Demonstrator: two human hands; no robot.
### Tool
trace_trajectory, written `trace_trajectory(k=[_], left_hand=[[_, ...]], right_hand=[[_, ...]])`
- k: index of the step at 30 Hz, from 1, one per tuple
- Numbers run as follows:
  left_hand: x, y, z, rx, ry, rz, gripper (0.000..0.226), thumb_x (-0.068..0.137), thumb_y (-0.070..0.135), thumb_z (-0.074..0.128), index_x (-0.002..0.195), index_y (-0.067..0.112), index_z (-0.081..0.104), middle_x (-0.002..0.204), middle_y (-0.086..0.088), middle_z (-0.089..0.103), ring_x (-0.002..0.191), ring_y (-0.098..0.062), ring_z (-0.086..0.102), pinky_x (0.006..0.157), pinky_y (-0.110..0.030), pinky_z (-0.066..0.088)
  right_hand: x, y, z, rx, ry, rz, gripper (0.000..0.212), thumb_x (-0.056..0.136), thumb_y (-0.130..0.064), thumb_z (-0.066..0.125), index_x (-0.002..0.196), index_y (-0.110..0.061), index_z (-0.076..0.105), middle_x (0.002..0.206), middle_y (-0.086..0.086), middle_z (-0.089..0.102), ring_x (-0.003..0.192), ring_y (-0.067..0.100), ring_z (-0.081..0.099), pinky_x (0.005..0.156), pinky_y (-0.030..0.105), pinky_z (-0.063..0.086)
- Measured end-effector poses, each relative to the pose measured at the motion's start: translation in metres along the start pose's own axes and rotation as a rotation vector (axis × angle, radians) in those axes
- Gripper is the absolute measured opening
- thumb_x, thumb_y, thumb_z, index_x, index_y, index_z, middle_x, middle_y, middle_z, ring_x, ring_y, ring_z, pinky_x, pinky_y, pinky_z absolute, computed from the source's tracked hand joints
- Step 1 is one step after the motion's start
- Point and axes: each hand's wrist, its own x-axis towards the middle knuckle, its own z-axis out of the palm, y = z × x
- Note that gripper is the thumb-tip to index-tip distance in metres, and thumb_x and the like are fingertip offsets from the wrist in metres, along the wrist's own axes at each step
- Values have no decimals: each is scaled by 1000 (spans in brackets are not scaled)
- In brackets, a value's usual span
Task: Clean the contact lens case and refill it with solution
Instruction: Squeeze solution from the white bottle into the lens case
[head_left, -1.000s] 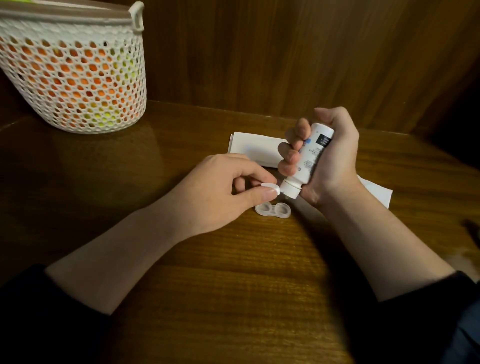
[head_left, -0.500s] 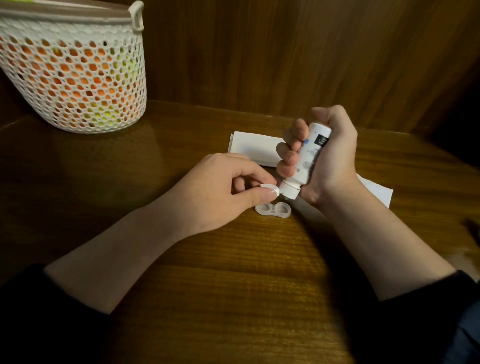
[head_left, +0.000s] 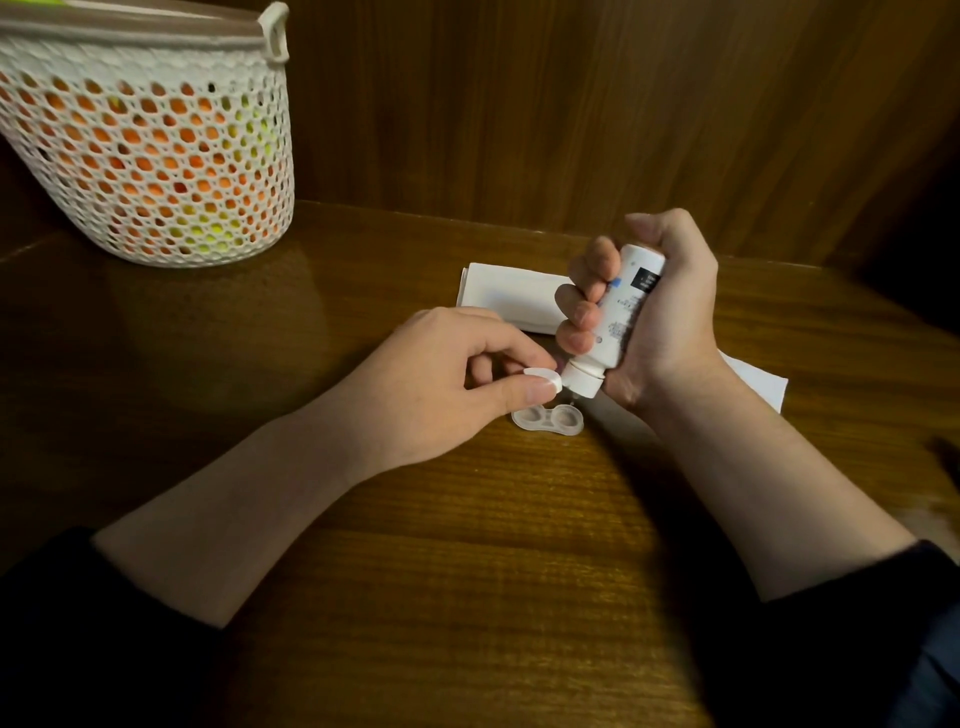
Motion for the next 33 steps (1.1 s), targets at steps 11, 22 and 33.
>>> trace_trajectory(k=[11,22,33], left_hand=[[-1,2,-1,-8,3,-4,23,91,40,76,114,39,80,98,11,70,72,-2,56,61,-10,46],[0,1,-1,4,3,-3,23,90,41,76,113,40,80,96,13,70,73,-1,56,62,-10,46],[0,0,-2,5,2,12,25,90,43,74,114,39,80,97,13,71,80,-9,60,63,-11,48]], right_hand=[[0,-1,1,-4,-6,11,43,97,-38,43,61,-15,45,55,0,42,43,14,40,44,19,36],[-1,-1,2,-26,11,2,43,98,-38,42,61,-16,45,56,0,41,44,14,39,44,20,36],[0,-1,1,-10,-13,-16,42,98,-38,44,63,-15,46,56,0,44,43,14,42,43,19,38]])
